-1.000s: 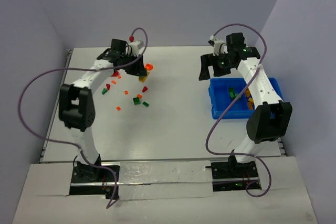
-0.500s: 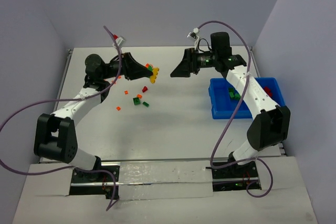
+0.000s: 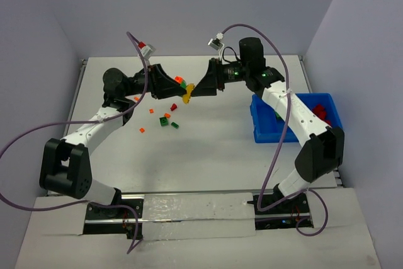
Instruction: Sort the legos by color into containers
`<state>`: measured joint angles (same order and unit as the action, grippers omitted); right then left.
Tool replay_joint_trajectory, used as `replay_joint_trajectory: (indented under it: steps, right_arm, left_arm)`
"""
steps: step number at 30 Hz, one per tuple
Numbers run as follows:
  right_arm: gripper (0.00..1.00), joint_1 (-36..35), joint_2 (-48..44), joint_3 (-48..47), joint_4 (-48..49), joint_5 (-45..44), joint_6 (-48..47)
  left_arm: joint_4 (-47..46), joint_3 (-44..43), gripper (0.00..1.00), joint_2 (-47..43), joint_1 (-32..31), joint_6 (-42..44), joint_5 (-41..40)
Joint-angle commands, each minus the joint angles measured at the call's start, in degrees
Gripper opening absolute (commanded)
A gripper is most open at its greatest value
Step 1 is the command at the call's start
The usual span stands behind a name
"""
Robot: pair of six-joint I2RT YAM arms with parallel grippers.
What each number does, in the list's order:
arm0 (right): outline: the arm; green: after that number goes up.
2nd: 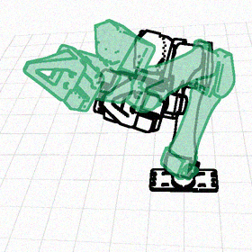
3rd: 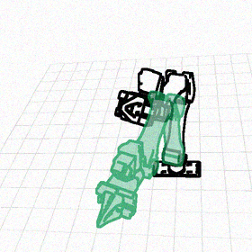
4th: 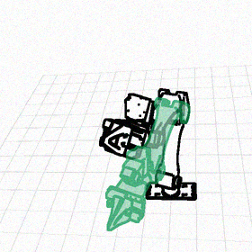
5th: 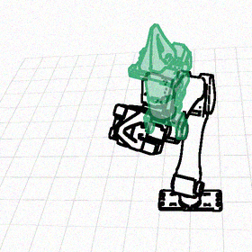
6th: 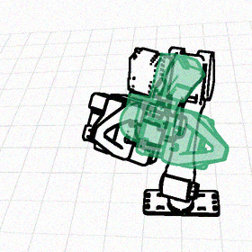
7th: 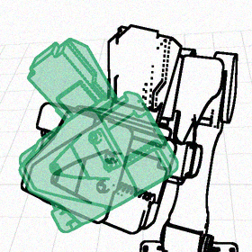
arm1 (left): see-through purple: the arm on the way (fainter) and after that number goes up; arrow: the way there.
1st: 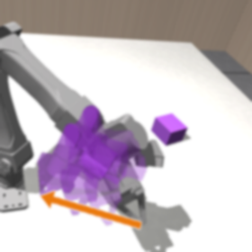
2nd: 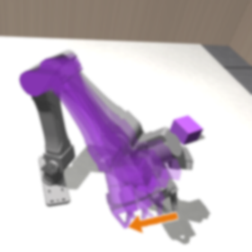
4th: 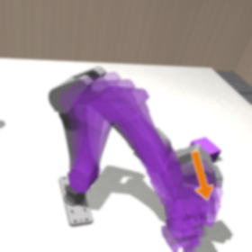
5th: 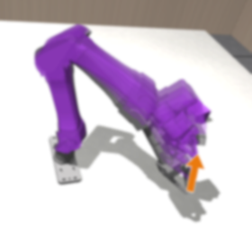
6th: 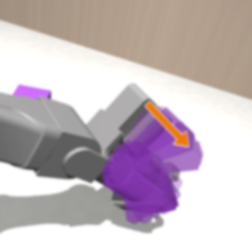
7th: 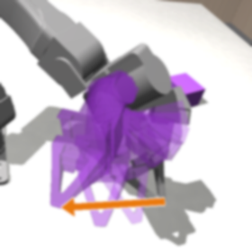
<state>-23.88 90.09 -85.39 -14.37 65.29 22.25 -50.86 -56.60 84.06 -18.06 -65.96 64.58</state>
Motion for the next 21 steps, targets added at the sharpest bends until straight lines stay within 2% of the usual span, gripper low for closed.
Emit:
replay_joint_trajectory:
  steps: [1, 7, 9, 13, 14, 16, 17, 18, 21]
  right_arm:
    - [0.97, -1.3, 1.1, -3.4, 2.7, 1.1, 0.9]
    - [0.79, -2.0, 2.0, -3.7, 2.4, 1.1, 0.3]
    - [0.62, -2.0, 1.7, -3.3, 3.1, 1.0, 0.2]
    - [0.39, -2.1, 0.9, -2.5, 3.5, 0.8, -0.2]
    - [0.29, -2.1, 0.4, -2.1, 3.5, 0.7, -0.6]
    - [0.18, -2.0, -0.2, -1.5, 3.2, 0.9, -1.2]
    - [0.06, -2.0, -0.6, -1.1, 2.5, 1.1, -2.3]
    - [0.00, -2.0, -1.4, -0.4, 1.7, 1.0, -3.1]
    - [0.00, -1.1, -3.5, 2.5, -2.5, 1.2, -7.4]
  left_arm:
    - [1.3, -1.1, 0.00, -2.9, -1.0, 3.6, 0.5]
    - [1.4, -1.5, 0.00, -2.9, -1.5, 3.4, 0.5]
    - [1.7, -1.3, 0.00, -2.9, -1.7, 3.5, 0.5]
    - [4.0, -1.3, 0.00, -3.0, -1.7, 5.1, 0.3]
    - [4.9, -1.5, 0.00, -3.1, -1.7, 5.8, 0.2]
    - [6.1, -1.8, 0.00, -3.1, -1.4, 7.0, -0.1]
    - [6.4, -1.9, 0.00, -3.1, -1.1, 7.4, -0.4]
    - [7.2, -2.3, 0.00, -3.0, -0.4, 7.7, -0.5]
    - [8.7, -4.3, 0.00, -2.9, 2.5, 9.3, -0.6]
